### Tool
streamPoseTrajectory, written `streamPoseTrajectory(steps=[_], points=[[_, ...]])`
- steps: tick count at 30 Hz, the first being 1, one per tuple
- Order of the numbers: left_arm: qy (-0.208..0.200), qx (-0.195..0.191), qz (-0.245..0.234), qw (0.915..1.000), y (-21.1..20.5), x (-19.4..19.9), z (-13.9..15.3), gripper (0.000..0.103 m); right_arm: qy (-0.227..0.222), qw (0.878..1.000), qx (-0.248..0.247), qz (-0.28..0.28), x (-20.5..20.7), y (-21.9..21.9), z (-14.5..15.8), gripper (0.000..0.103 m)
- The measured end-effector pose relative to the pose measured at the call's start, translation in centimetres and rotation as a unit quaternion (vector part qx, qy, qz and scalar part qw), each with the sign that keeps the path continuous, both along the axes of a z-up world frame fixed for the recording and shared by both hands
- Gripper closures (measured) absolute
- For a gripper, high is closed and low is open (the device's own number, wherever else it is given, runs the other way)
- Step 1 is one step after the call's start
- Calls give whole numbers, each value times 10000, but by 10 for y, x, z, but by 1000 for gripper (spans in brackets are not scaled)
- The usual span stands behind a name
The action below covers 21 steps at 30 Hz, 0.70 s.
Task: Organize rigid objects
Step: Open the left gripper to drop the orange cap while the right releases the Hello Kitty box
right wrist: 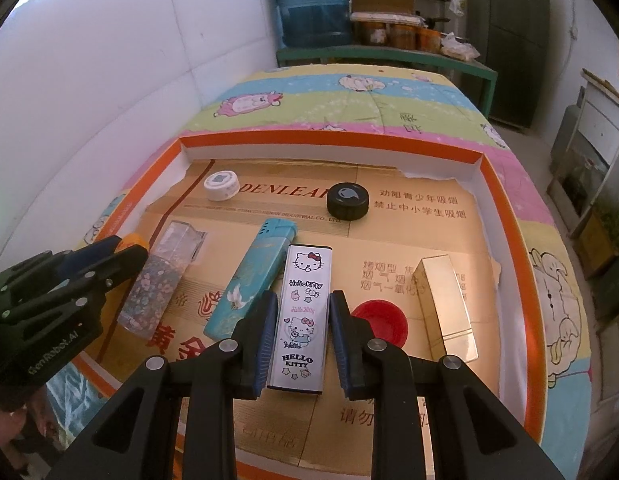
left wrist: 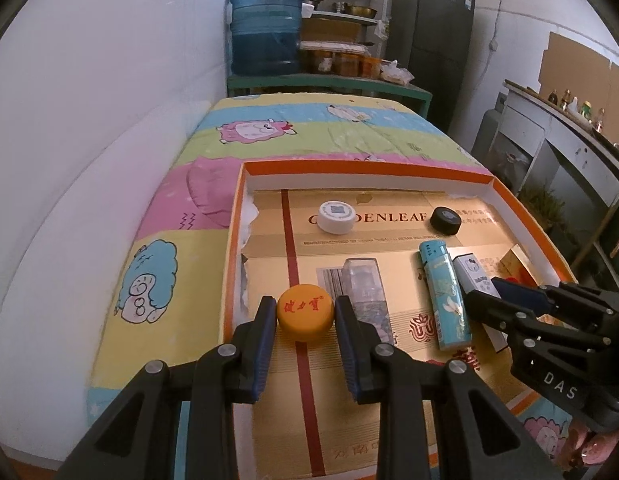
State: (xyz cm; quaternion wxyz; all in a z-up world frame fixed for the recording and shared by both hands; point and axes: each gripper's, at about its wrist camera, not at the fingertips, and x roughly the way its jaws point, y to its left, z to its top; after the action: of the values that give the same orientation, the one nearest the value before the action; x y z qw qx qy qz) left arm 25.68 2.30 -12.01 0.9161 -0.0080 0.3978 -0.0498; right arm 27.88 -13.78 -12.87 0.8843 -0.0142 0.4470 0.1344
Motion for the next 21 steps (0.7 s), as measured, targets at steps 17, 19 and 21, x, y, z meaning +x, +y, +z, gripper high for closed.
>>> streamPoseTrajectory(steps=[17, 19, 21], points=[[66, -59, -146, 9999, -3, 2, -2, 70, -54, 10000, -1, 36, -2, 0, 2, 62], [60, -70, -147, 9998, -2, 1, -2, 69, -74, 10000, 19, 33, -3, 0, 4, 62], [40, -74, -134, 9999, -2, 0, 0, 66, -108, 9999, 16, 40, -4, 1, 6, 62]])
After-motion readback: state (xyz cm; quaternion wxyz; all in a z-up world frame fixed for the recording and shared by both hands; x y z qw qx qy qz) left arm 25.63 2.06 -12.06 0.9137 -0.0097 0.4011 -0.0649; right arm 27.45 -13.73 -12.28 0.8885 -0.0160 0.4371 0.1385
